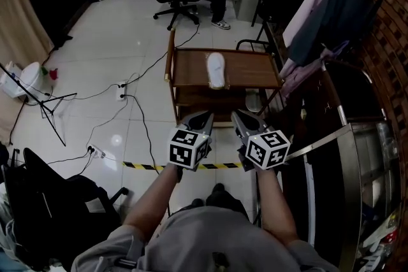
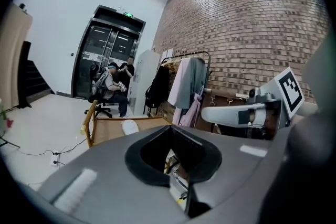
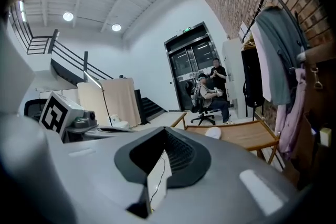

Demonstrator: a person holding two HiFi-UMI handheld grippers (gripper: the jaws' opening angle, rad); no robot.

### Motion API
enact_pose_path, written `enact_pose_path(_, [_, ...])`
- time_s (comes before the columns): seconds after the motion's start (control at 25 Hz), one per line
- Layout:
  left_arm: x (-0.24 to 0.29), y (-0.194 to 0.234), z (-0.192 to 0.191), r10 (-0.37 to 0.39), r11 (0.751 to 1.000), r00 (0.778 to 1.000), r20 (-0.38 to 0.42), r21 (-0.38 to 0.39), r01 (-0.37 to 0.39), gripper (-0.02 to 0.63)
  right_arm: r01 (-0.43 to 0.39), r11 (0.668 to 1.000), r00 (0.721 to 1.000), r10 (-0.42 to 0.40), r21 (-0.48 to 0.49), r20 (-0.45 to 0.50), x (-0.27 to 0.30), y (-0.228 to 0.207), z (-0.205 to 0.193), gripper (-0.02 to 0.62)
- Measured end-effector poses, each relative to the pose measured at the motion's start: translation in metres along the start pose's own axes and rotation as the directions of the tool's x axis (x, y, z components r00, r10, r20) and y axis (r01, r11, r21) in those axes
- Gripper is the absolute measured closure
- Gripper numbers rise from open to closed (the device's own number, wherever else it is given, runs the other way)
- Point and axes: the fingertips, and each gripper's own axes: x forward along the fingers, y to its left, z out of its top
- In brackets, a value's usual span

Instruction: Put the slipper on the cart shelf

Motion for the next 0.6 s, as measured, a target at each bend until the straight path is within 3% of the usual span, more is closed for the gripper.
enact_pose_path(0.28, [0.047, 0.051, 0.011, 0.043, 0.999, 0.999, -0.009, -0.019, -0.043, 0.598, -0.029, 0.999, 0.999, 0.029, 0.014, -0.017, 0.061, -0.037, 0.002, 0.591])
enact_pose_path(0.6, [0.119, 0.103, 0.025, 0.092, 0.995, 0.995, -0.038, -0.039, -0.093, 0.598, -0.027, 0.998, 0.996, 0.021, -0.062, -0.088, 0.134, -0.102, 0.001, 0.591])
